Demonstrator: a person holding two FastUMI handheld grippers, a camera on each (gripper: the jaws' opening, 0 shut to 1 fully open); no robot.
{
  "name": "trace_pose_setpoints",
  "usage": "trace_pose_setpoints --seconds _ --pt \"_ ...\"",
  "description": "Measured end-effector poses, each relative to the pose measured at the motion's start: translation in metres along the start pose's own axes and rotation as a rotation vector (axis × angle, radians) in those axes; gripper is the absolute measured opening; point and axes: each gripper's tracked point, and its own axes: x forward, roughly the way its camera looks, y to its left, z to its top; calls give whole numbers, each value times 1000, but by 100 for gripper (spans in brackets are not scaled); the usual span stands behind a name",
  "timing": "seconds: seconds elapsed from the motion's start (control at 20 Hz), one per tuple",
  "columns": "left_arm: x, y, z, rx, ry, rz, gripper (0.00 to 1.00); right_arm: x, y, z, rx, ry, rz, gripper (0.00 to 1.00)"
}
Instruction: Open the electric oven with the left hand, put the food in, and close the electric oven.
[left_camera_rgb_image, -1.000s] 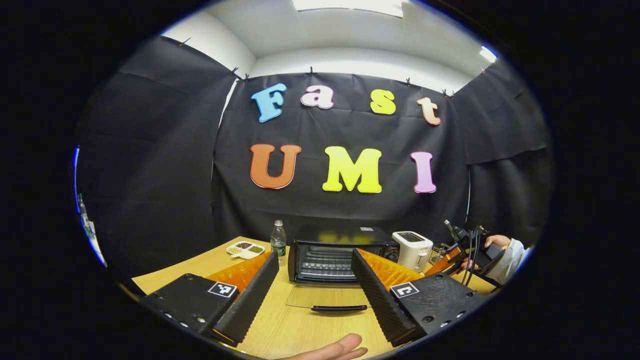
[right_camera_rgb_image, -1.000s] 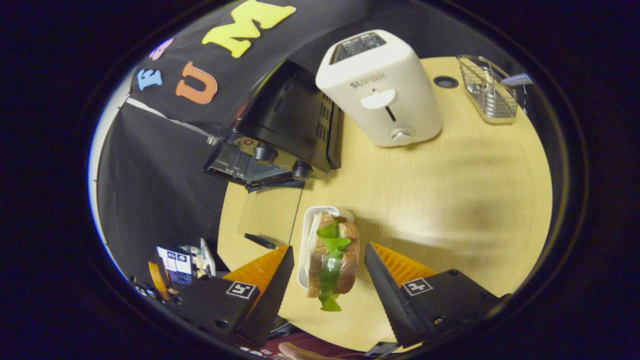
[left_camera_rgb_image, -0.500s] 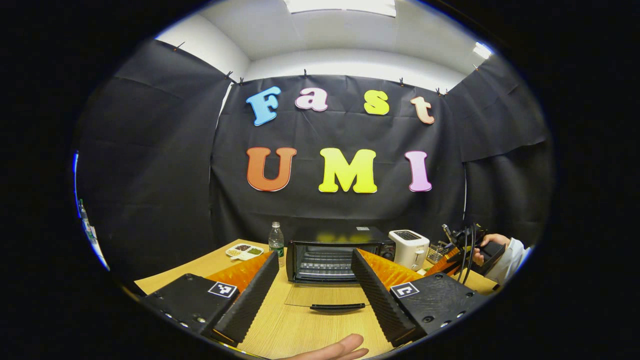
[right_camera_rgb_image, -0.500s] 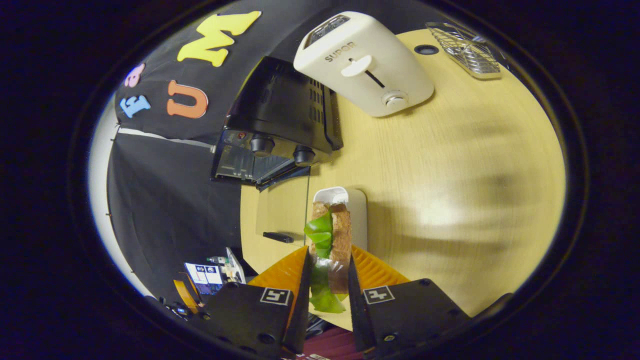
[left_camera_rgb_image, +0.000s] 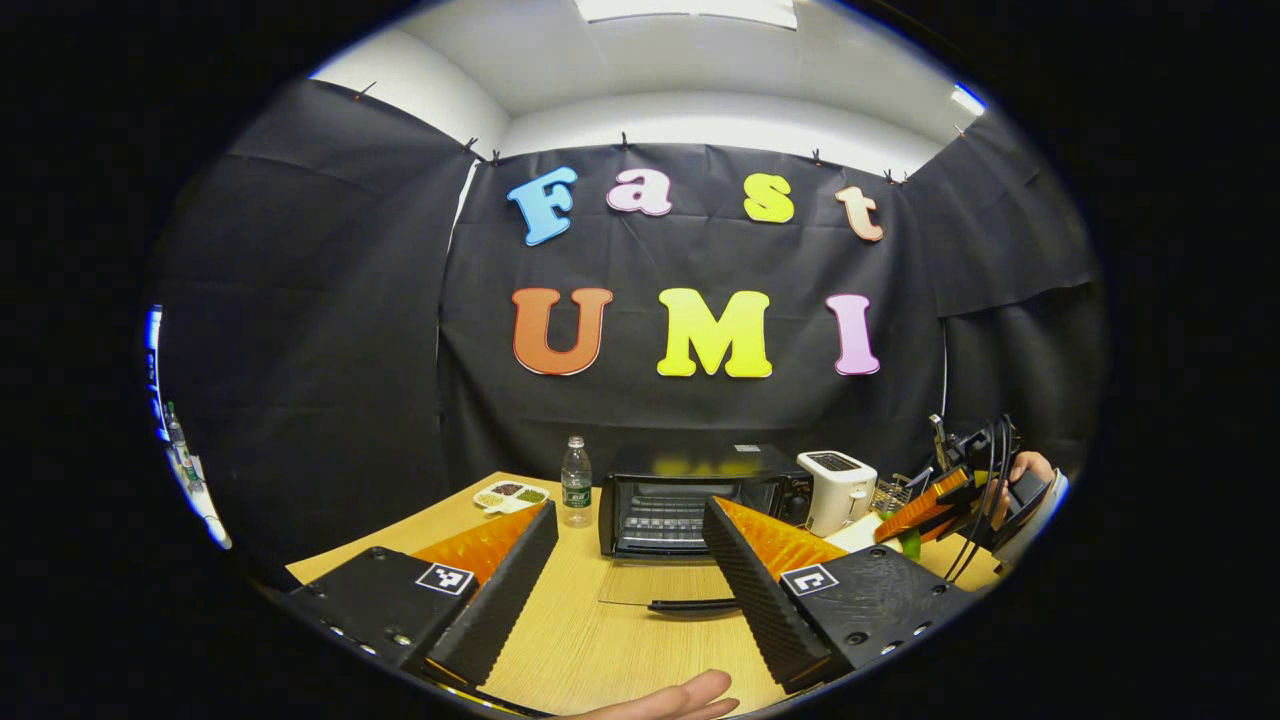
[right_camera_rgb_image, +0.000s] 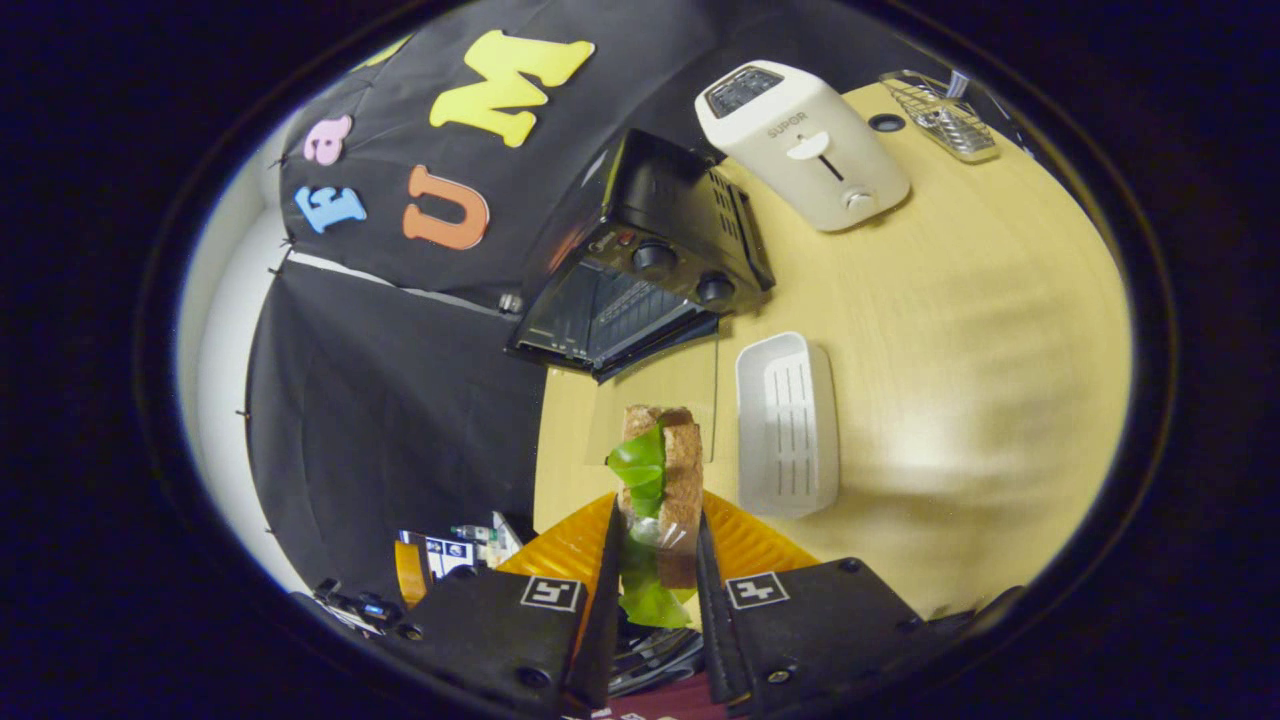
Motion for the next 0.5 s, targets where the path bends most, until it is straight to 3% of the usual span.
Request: trace_pose_setpoints --seconds 0.35,0.5 --pt "-4 8 3 60 -10 -26 95 61 48 -13 16 -186 103 39" --pt "-4 25 2 78 -7 -2 97 101 71 -11 55 -251 130 39"
